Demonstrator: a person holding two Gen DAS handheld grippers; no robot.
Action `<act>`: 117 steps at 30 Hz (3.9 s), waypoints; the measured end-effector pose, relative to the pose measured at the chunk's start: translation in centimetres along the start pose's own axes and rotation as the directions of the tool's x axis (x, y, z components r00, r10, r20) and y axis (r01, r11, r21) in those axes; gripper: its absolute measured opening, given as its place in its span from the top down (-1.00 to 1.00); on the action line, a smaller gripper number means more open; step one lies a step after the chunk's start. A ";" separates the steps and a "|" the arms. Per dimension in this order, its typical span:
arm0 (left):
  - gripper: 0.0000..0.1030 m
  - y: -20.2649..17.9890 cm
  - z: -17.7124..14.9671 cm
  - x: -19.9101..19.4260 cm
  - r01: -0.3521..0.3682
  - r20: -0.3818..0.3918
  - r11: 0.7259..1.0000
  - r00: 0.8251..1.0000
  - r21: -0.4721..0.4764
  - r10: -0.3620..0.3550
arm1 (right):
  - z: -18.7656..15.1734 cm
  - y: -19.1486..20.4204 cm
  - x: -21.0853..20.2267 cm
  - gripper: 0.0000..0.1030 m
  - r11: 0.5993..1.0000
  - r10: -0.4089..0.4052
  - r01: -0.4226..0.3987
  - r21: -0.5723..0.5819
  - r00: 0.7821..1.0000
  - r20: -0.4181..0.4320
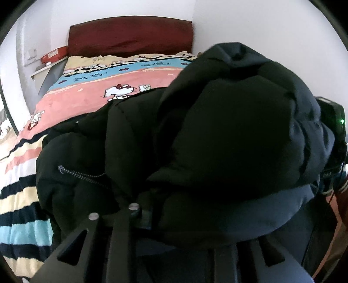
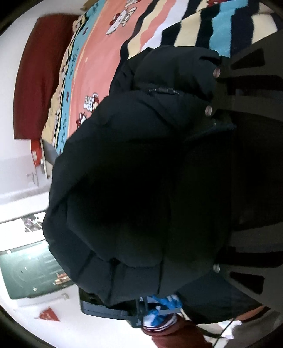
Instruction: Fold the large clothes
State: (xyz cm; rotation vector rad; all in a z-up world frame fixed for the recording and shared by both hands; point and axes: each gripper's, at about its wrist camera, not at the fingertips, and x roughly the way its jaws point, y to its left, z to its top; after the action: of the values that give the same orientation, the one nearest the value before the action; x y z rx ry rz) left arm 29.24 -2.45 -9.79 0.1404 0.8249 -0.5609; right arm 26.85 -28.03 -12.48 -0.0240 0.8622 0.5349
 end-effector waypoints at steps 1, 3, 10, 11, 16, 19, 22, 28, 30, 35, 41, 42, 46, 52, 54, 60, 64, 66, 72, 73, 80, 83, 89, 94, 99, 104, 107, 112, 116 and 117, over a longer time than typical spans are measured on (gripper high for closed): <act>0.50 -0.1 0.0 0.0 -0.002 0.001 1.000 1.000 0.005 0.002 | 0.0 0.0 0.0 -0.18 1.000 0.007 -0.007 -0.005 1.000 -0.003; 0.41 -0.5 -0.2 -0.5 -0.002 0.007 1.000 1.000 0.014 0.002 | -0.2 -0.1 -0.1 -0.19 1.000 0.012 -0.012 -0.001 1.000 0.000; 0.10 -1.1 -1.6 -3.0 -0.003 0.066 1.000 0.998 -0.001 0.003 | -0.7 0.4 -1.2 -0.35 0.999 0.041 -0.042 0.024 0.998 0.038; 0.09 -1.1 -1.9 -3.1 0.003 0.062 1.000 0.998 -0.002 -0.003 | -0.8 0.5 -1.3 -0.38 0.999 0.039 -0.040 0.022 0.999 0.038; 0.08 -1.0 -2.8 -3.6 0.016 0.049 1.000 0.999 -0.002 -0.015 | -1.1 0.4 -1.0 -0.41 1.000 0.025 -0.025 0.016 1.000 0.012; 0.08 -0.7 -2.7 -4.3 0.036 0.057 0.999 0.998 -0.018 -0.035 | -0.9 0.6 -1.0 -0.43 1.000 0.018 -0.018 0.009 1.000 0.004; 0.08 -0.4 -2.9 -5.0 0.051 0.061 0.998 0.997 -0.039 -0.049 | -1.0 0.7 -0.9 -0.44 1.000 0.013 -0.013 0.007 1.000 -0.003; 0.08 0.3 -3.7 -5.6 0.067 0.048 0.994 0.997 -0.084 -0.063 | -0.9 0.8 -1.4 -0.48 1.000 0.006 -0.006 0.008 1.000 -0.005; 0.08 0.4 -3.9 -5.8 0.067 0.048 0.992 0.997 -0.107 -0.062 | -0.9 0.9 -1.6 -0.50 1.000 -0.003 0.003 0.008 1.000 -0.008; 0.08 0.6 -4.3 -6.9 0.073 0.061 0.987 0.996 -0.143 -0.064 | -1.1 1.8 -2.0 -0.50 1.000 -0.029 0.029 -0.003 0.999 -0.022; 0.08 1.5 -2.5 -8.8 0.064 0.086 0.984 0.995 -0.166 -0.050 | -0.4 2.7 -4.6 -0.50 1.000 -0.006 0.006 -0.023 1.000 -0.013; 0.08 1.9 -1.8 -9.0 0.063 0.092 0.983 0.995 -0.172 -0.047 | -0.1 3.1 -5.3 -0.50 0.999 -0.005 0.005 -0.037 1.000 -0.007; 0.08 3.0 1.8 -8.6 0.055 0.116 0.979 0.993 -0.199 -0.032 | 2.2 4.1 -7.1 -0.50 0.997 -0.015 0.017 -0.075 0.999 0.032; 0.08 3.3 9.2 -5.3 0.055 0.137 0.978 0.990 -0.200 -0.027 | 9.4 3.0 -6.1 -0.50 0.994 -0.103 0.106 -0.023 0.987 0.126; 0.08 3.3 11.3 -3.6 0.051 0.132 0.979 0.991 -0.197 -0.025 | 12.0 2.3 -4.4 -0.50 0.989 -0.146 0.146 0.009 0.980 0.136; 0.08 3.2 12.8 1.3 0.033 0.076 0.978 0.997 -0.208 -0.017 | 15.2 -0.6 -0.1 -0.50 0.976 -0.187 0.174 0.129 0.978 0.096; 0.07 1.9 9.5 2.2 0.013 0.031 0.988 1.000 -0.156 -0.008 | 13.2 -1.1 2.0 -0.49 0.978 -0.181 0.179 0.111 0.983 0.014; 0.07 1.1 7.7 2.1 0.017 0.012 0.991 1.000 -0.132 -0.016 | 11.3 -0.6 2.4 -0.49 0.981 -0.171 0.173 0.086 0.985 -0.028; -0.04 -1.4 2.6 -0.7 0.038 0.023 0.997 0.999 -0.071 -0.037 | 5.7 1.8 1.5 -0.49 0.987 -0.158 0.159 0.013 0.984 -0.080; -0.04 -1.8 1.9 -1.2 0.036 0.025 0.997 0.999 -0.061 -0.035 | 4.7 2.2 1.1 -0.49 0.987 -0.160 0.161 0.008 0.984 -0.085; -0.14 -4.2 -2.4 -2.5 -0.001 0.024 1.000 1.000 0.015 0.001 | 0.8 3.8 -0.7 -0.49 0.984 -0.175 0.175 -0.016 0.979 -0.106; -0.21 -4.4 -2.7 -1.3 -0.028 0.007 0.999 1.000 0.030 0.028 | 0.1 4.1 -0.5 -0.49 0.980 -0.197 0.195 -0.026 0.974 -0.116; -0.26 -4.4 -2.4 2.2 -0.088 -0.003 0.995 0.996 0.053 0.088 | -0.1 2.7 1.8 -0.50 0.976 -0.210 0.216 0.035 0.969 -0.129; -0.27 -3.8 -2.5 4.1 -0.095 -0.002 0.995 0.995 0.037 0.095 | -0.9 2.1 3.8 -0.50 0.969 -0.231 0.239 0.058 0.966 -0.114; -0.27 -4.1 -1.9 4.3 -0.120 -0.019 0.992 0.993 0.043 0.120 | -1.1 1.7 4.6 -0.50 0.961 -0.257 0.265 0.078 0.961 -0.104; -0.26 -5.5 -1.2 0.6 -0.152 -0.013 0.987 0.988 0.049 0.153 | -0.3 2.0 2.0 -0.50 0.965 -0.225 0.236 0.112 0.969 -0.098; -0.26 -6.5 -1.3 -2.0 -0.140 0.033 0.988 0.990 0.058 0.139 | -0.4 2.7 -0.9 -0.50 0.967 -0.226 0.228 0.111 0.974 -0.031; -0.27 -7.1 -2.9 0.3 -0.154 -0.044 0.982 0.986 0.111 0.160 | -1.4 2.7 -1.0 -0.49 0.972 -0.214 0.216 0.097 0.976 -0.032; -0.27 -7.1 -3.5 2.5 -0.151 -0.077 0.982 0.984 0.110 0.160 | -2.3 2.4 1.7 -0.50 0.971 -0.223 0.230 0.070 0.970 -0.095; -0.27 -6.9 -3.7 3.0 -0.146 -0.083 0.984 0.984 0.105 0.155 | -2.4 2.0 2.3 -0.50 0.969 -0.226 0.234 0.073 0.968 -0.110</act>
State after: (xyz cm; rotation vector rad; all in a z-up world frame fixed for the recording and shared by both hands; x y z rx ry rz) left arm 24.80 -8.34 -13.80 0.3185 0.8675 -0.4549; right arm 25.42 -25.82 -15.34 -0.0723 0.9659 0.2800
